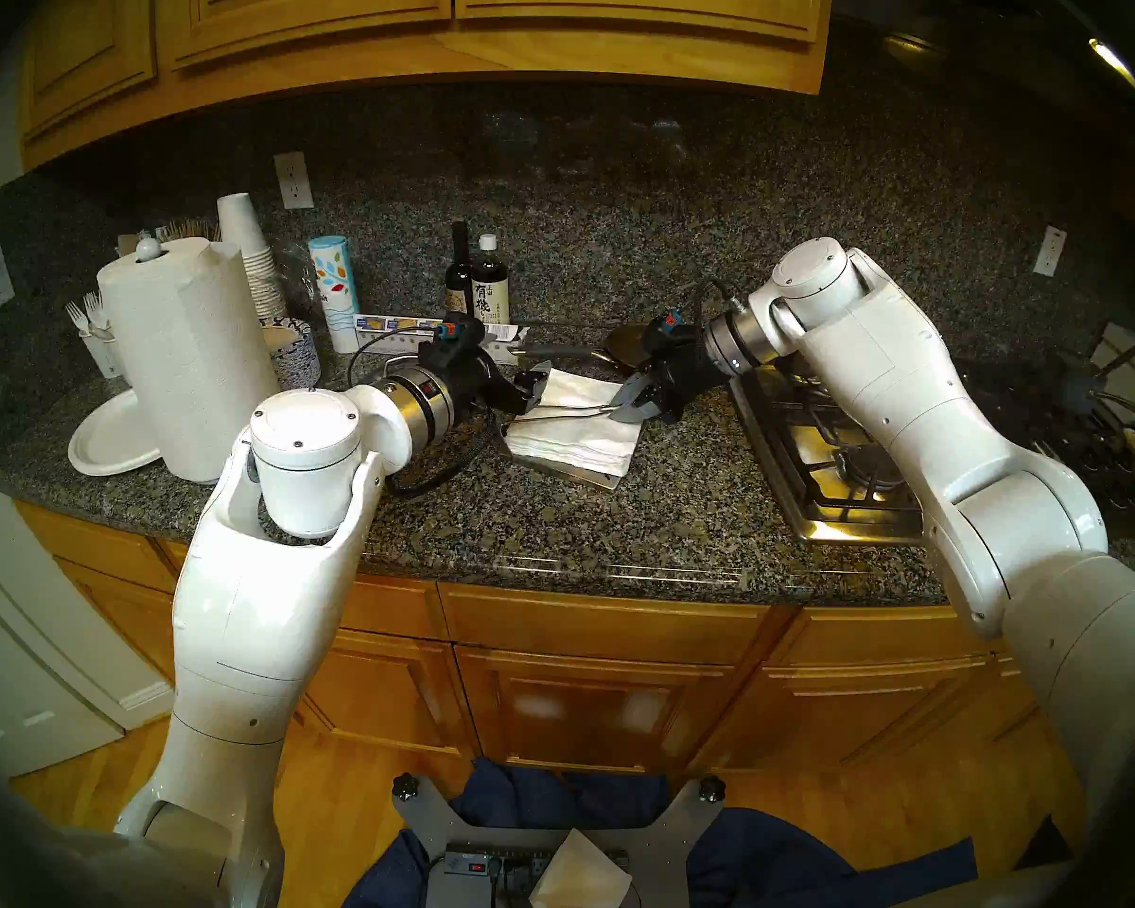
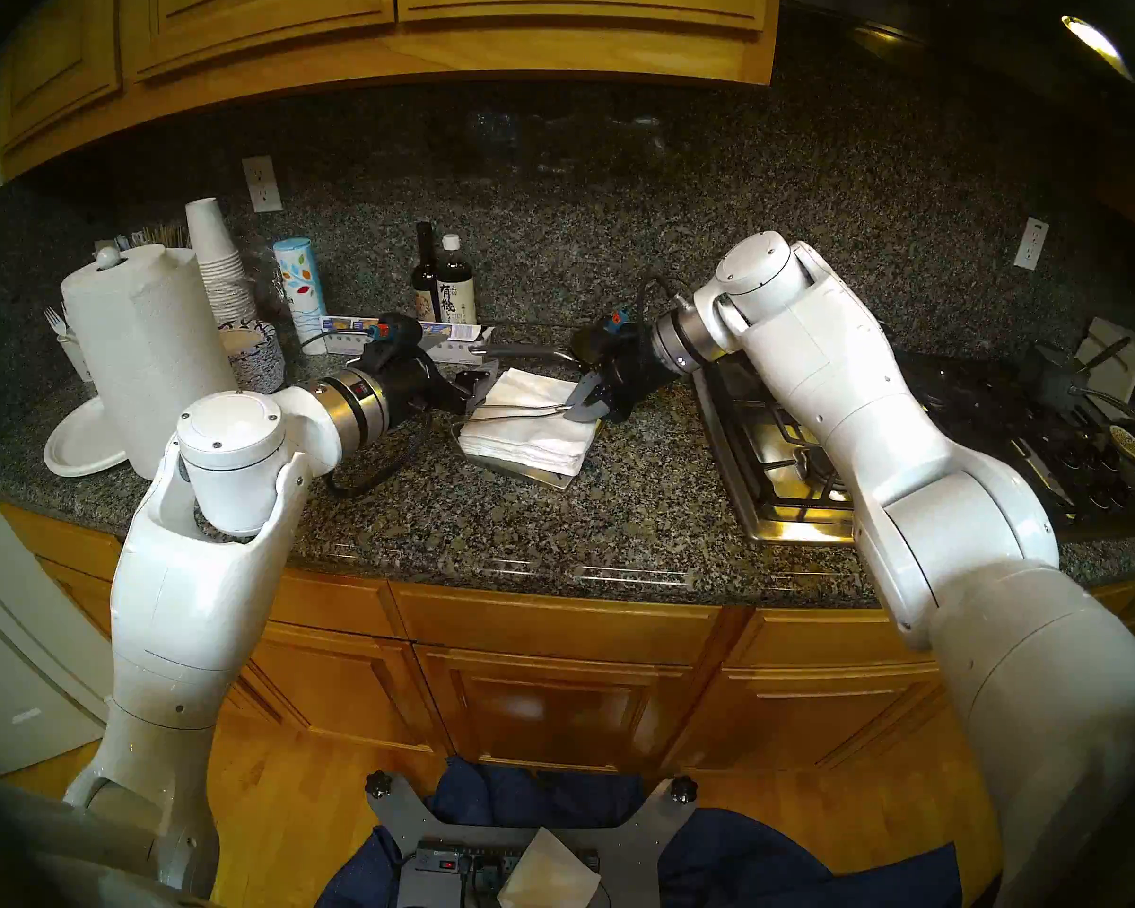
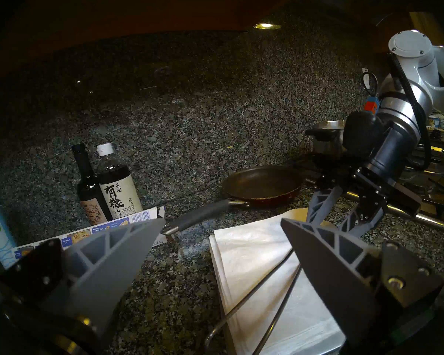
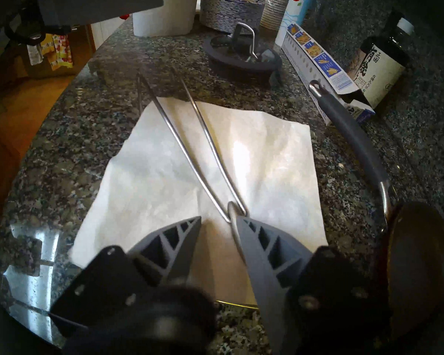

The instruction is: Take napkin out of napkin holder

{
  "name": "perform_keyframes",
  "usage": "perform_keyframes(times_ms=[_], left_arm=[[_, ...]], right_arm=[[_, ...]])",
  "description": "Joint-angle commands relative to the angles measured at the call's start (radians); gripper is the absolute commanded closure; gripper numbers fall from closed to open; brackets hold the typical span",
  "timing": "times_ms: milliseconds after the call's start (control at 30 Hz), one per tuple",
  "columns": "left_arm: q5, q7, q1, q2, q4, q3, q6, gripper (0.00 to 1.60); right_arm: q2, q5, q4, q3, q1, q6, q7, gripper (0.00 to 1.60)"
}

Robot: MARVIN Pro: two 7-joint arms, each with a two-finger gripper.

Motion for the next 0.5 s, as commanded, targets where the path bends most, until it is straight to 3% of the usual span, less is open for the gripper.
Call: perform_keyframes(times_ms=[0,167,200,400,467], left_arm=[[0.000,0.000,-0.034,-0.001,-0.027,-0.005,-0.015,0.00],[0.000,0.000,-0.034,-0.001,-0.027,-0.005,-0.015,0.00],[0.000,0.000,-0.034,-0.001,-0.027,-0.005,-0.015,0.00],[0.000,0.000,-0.034,-0.001,-0.027,-0.005,-0.016,0.00],[0.000,0.000,-0.034,-0.001,-0.027,-0.005,-0.016,0.00]], right_arm=[[0.016,0.001,-0.034,0.038,0.038,0.006,-0.046,0.32],[0.022,0.003,-0.040,0.043,0.038,0.009,-0.053,0.37],[0.022,0.003,-0.040,0.045,0.037,0.011,-0.056,0.47],[0.022,0.003,-0.026,0.044,0.038,0.008,-0.062,0.65],[0.019,0.002,-0.022,0.042,0.039,0.007,-0.064,0.81]])
